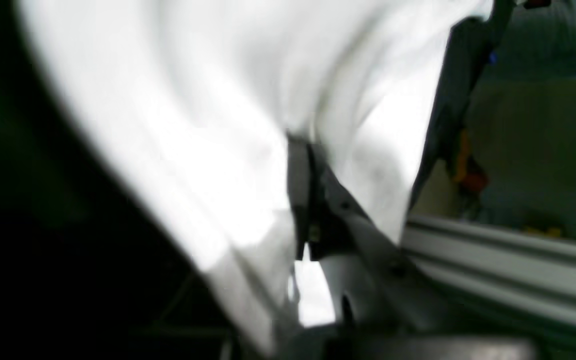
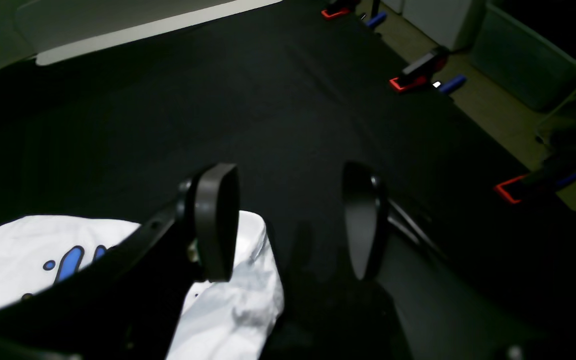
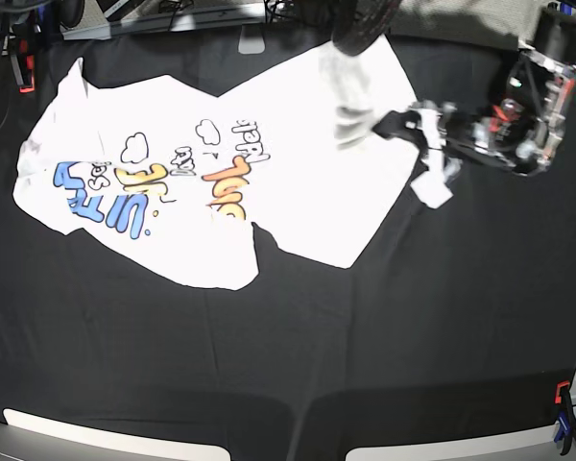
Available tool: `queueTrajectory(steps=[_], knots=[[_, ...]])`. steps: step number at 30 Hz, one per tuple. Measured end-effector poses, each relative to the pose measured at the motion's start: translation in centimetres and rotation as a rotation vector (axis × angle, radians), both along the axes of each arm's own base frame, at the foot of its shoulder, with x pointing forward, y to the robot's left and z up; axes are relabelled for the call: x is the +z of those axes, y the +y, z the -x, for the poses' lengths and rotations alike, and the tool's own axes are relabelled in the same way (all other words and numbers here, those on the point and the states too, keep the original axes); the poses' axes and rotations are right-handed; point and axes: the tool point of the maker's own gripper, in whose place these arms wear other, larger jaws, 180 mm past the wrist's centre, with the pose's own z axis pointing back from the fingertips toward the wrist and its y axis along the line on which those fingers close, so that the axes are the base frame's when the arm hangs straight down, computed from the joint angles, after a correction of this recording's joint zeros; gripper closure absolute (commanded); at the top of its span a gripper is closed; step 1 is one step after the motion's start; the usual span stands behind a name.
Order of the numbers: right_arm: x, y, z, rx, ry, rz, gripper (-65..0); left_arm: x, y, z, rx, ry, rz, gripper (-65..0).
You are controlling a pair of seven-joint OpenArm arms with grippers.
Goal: Layout the t-shirt on the table in an organized manner, then fold the t-shirt properly
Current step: 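Drag the hem with the left gripper to stretch the shirt out, then grasp the shirt edge with the right gripper and pull it outward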
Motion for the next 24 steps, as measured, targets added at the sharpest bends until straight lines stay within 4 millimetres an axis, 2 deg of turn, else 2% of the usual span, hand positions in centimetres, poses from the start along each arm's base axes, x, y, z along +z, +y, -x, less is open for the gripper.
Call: queueTrajectory(steps=[3, 5, 8, 11, 16, 19, 22, 24], knots=[[0.0, 0.2, -0.1, 0.015, 0.004, 0.006, -32.1, 1.4, -3.9, 0.9, -0.089, -0.065, 0.027, 0.0], [-0.3, 1.8, -0.5, 0.119, 0.026, 0.018, -32.1, 2.5, -5.0, 0.5, -0.118, -0.112, 0.031, 0.0], [-0.7, 5.9, -1.1, 0.322, 0.012, -0.083, -32.1, 4.4, -5.1, -1.1, -0.120, -0.203, 0.003, 0.0], [-1.5, 8.4, -1.0, 0.394, 0.001, -0.208, -32.1, 5.4, -5.1, -2.5, -0.104, -0.285, -0.043, 0.0], [-3.7, 11.7, 1.3, 0.439, -0.002, -0.401, -32.1, 6.0, -4.8, -3.9, -0.077, -0.342, -0.111, 0.0], [-6.2, 13.4, 3.0, 0.435, 0.074, -0.465, -32.1, 5.9, -3.9, -4.4, -0.073, -0.374, -0.177, 0.0], [-7.9, 16.9, 3.6, 0.527, 0.161, -0.513, -32.1, 6.9, -4.0, -5.0, -0.078, -0.441, -0.201, 0.0], [-9.2, 19.7, 3.7, 0.606, 0.240, -0.511, -32.1, 7.8, -3.6, -6.5, -0.014, -0.502, -0.249, 0.0]])
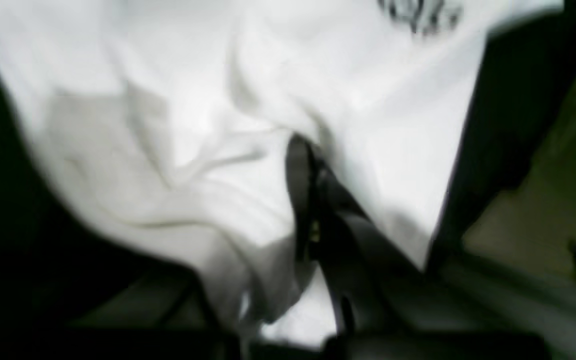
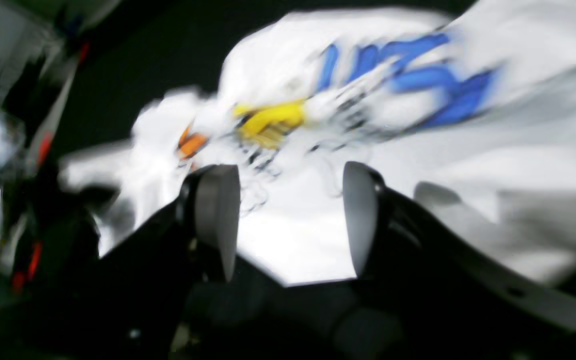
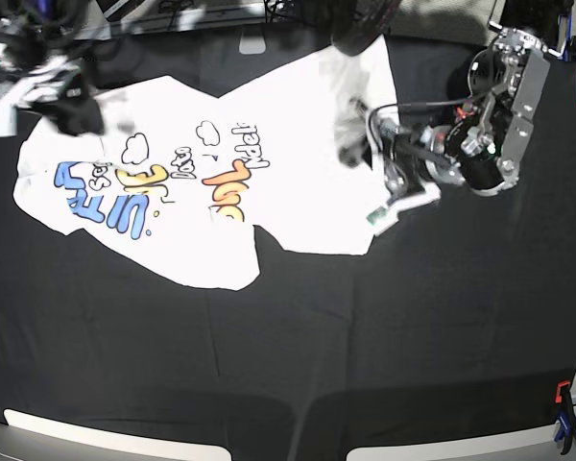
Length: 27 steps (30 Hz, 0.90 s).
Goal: Layout the t-shirt on the table in an organized manner, then fold the t-shirt properly
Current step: 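Grasp the shirt edge with the right gripper and pull it outward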
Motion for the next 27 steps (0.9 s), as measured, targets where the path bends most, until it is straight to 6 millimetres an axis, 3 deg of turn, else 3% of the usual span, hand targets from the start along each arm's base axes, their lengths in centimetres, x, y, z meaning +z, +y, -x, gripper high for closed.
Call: queueTrajectory(steps=[2, 5, 7, 12, 18, 21, 27], knots=[[-1.3, 2.3, -0.1, 0.076, 0.038, 0.036, -32.1, 0.4, 1.2, -1.0, 0.044, -0.051, -0.073, 0.0], [-2.1, 4.6, -0.8, 0.129, 0.021, 0.094, -32.1, 0.8, 3.0, -0.9, 0.085, -0.100, -0.150, 0.0], [-2.7, 5.4, -1.0, 0.164, 0.026, 0.144, -32.1, 1.0, 3.7, 0.7, 0.080, -0.101, -0.168, 0.0], [-3.3, 7.3, -1.3, 0.220, 0.011, 0.180, -32.1, -0.2, 5.5, 7.4, 0.037, -0.033, -0.254, 0.0], [-2.6, 7.4, -2.4, 0.217, -0.036, 0.190, -32.1, -0.8, 9.0, 10.8, 0.053, -0.034, -0.420, 0.0], [-1.4, 7.4, -4.2, 0.209, -0.097, 0.196, -32.1, -0.1, 8.1, 10.2, 0.059, -0.075, -0.375, 0.0], [2.6, 6.3, -10.7, 0.155, -0.308, 0.275, -32.1, 0.2, 7.2, 10.0, 0.074, -0.082, -0.343, 0.0]])
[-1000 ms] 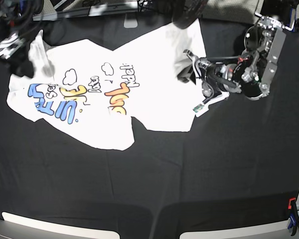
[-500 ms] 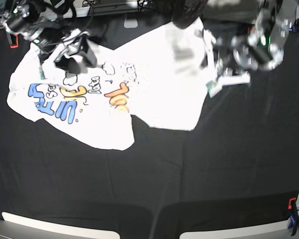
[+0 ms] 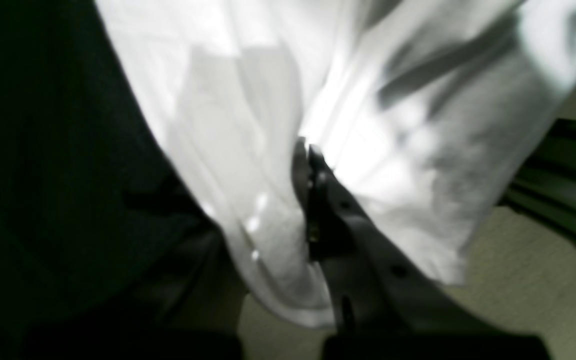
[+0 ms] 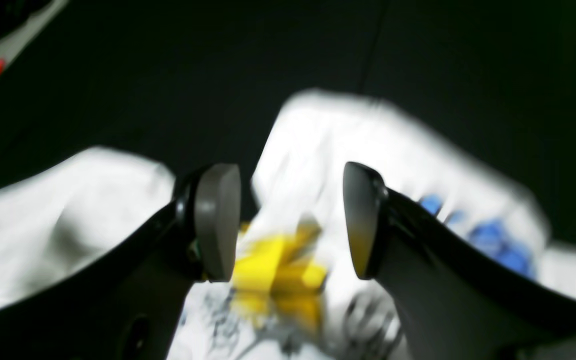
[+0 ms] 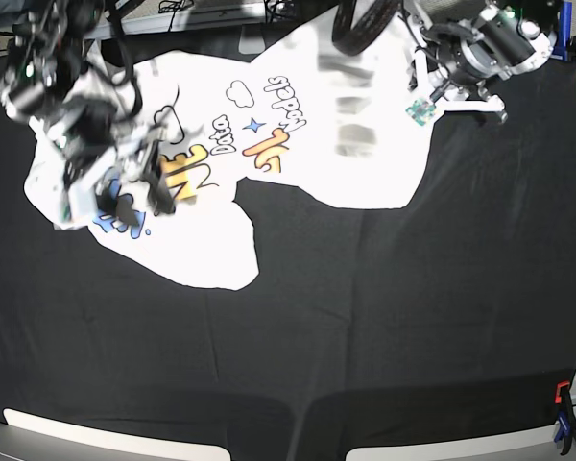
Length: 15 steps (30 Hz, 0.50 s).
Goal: Layout the t-shirt on the table in an organized manner, then fold the t-shirt properly
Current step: 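Grasp the shirt edge with the right gripper and pull it outward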
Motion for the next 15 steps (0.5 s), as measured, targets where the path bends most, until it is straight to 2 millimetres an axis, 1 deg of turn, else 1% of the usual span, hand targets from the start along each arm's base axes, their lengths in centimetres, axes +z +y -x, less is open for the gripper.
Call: queueTrajectory(steps=[2, 5, 10, 13, 14, 15], knots=[[-0.4, -0.8, -1.8, -0.023, 0.000, 0.018, -32.1, 0.0, -0.1, -0.1, 0.004, -0.002, 0.005, 0.0], [-2.7, -1.2, -3.7, -0.035, 0.057, 0.039, -32.0, 0.0, -0.4, 0.0, 0.007, 0.000, 0.012, 0.0], [-6.8, 0.2, -7.3, -0.002, 0.125, 0.024, -32.0, 0.0, -0.3, 0.0, 0.008, -0.001, 0.011, 0.0], [-8.4, 0.4, -9.9, -0.013, 0.177, 0.003, -32.0, 0.0, -0.3, -0.1, 0.010, -0.001, 0.012, -16.0], [-8.8, 0.2, -10.7, -0.025, 0.193, -0.002, -32.0, 0.0, -0.3, -0.1, 0.011, -0.001, 0.013, -19.6], [-9.1, 0.0, -11.5, -0.033, 0.207, 0.002, -32.0, 0.0, -0.3, 0.0, 0.010, 0.000, 0.012, -21.2]])
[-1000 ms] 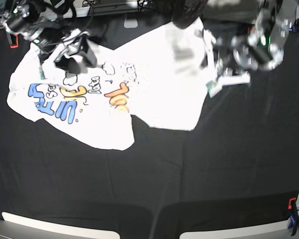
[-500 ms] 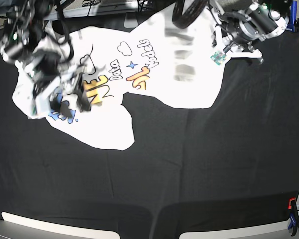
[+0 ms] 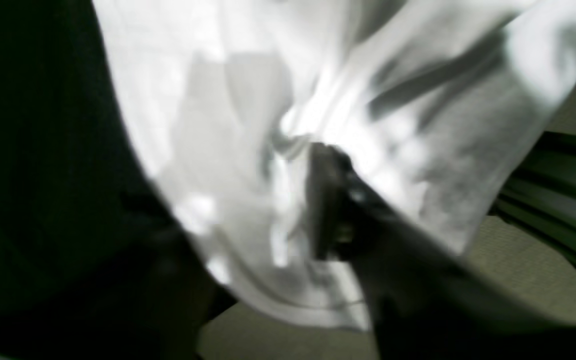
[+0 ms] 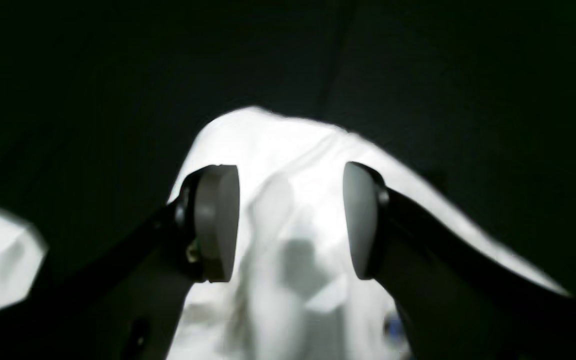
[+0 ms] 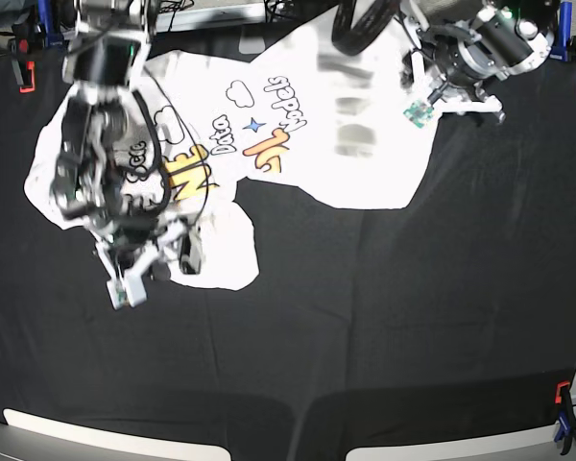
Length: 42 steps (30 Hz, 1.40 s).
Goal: Layout the t-shirt on the table in an organized manner, then fold the t-shirt properly
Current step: 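Grasp the shirt edge with the right gripper and pull it outward, then lower the left gripper and grasp the shirt edge nearest it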
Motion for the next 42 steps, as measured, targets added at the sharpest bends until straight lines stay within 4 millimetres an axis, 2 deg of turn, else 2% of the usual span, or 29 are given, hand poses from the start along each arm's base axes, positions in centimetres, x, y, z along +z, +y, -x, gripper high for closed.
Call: queueTrajectory(steps=[5, 9, 10, 11, 14, 16, 20, 23, 27, 31, 33, 37, 42], knots=[[-1.8, -0.6, -2.4, -0.032, 0.070, 0.033, -32.0, 0.0, 0.0, 0.0, 0.001, 0.000, 0.000, -21.6], [-4.3, -0.2, -1.7, -0.011, 0.149, 0.058, -32.0, 0.1, -0.1, -0.1, 0.001, -0.006, 0.006, -21.6], [-4.7, 0.1, -1.5, 0.001, 0.145, 0.068, -30.3, 0.1, -0.1, -0.1, 0.001, -0.009, 0.008, -21.6], [-5.2, 0.3, -1.2, 0.019, 0.157, 0.095, -25.1, 0.1, -0.1, -0.1, 0.000, -0.009, 0.008, -21.6], [-6.1, 1.1, -0.4, 0.062, 0.172, 0.131, 0.0, 0.1, -0.1, -0.1, 0.001, -0.009, 0.008, -21.6], [-6.2, 1.3, 0.0, 0.061, 0.150, 0.120, 0.0, 0.1, -0.1, -0.1, 0.001, -0.008, 0.008, -21.6], [-5.8, 0.0, 1.2, 0.034, 0.142, 0.172, 0.0, 0.1, -0.1, -0.2, 0.001, -0.010, 0.010, -21.6], [-4.9, -2.8, 2.9, -0.003, 0.155, 0.242, 0.0, 0.1, -0.2, -0.2, 0.001, -0.011, 0.010, -21.6], [-1.9, -9.6, 4.7, -0.124, 0.133, 0.373, 0.0, 0.1, -0.2, -0.2, 0.001, -0.011, 0.010, -21.6], [0.7, -14.4, 6.5, -0.239, 0.096, 0.398, 0.0, 0.0, -0.5, 0.3, 0.001, 0.021, 0.034, -21.6], [0.7, -16.4, 8.1, -0.284, 0.111, 0.381, 0.0, 0.0, -0.7, 0.6, 0.001, 0.031, 0.042, -21.6], [-0.8, -19.6, 12.6, -0.359, 0.184, 0.402, 0.0, -0.1, -0.7, 0.9, 0.002, 0.041, 0.047, -21.6], [-2.2, -20.1, 16.2, -0.365, 0.211, 0.402, 0.0, -0.4, -0.3, 1.3, 0.002, 0.067, 0.021, -21.6]])
